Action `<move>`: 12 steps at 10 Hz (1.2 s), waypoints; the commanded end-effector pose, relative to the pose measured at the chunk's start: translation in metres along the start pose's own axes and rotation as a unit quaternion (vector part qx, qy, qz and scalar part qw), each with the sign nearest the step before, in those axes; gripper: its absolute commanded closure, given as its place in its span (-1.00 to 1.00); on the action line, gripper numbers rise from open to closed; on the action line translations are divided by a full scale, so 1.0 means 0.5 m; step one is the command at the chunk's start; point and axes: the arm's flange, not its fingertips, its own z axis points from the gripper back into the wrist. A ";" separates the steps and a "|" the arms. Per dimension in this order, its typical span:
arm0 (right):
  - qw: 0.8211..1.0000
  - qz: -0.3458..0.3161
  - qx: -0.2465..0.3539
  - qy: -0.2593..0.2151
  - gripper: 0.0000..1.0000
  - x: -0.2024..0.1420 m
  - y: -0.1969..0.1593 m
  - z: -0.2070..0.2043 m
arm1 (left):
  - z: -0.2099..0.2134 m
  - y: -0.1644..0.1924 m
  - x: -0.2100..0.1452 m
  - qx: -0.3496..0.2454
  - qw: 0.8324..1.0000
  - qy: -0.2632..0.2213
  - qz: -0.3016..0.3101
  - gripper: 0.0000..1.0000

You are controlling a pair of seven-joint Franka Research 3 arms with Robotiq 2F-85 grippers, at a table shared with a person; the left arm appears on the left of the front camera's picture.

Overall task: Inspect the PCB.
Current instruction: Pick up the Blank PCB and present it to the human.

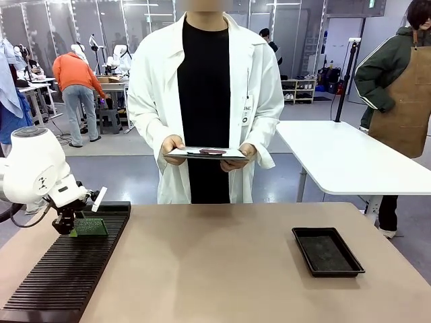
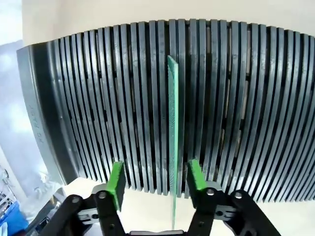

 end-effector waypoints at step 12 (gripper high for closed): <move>1.000 0.004 0.006 -0.008 -1.00 0.005 0.003 0.000 | 0.233 -0.012 -0.085 -0.048 0.980 -0.096 0.168 1.00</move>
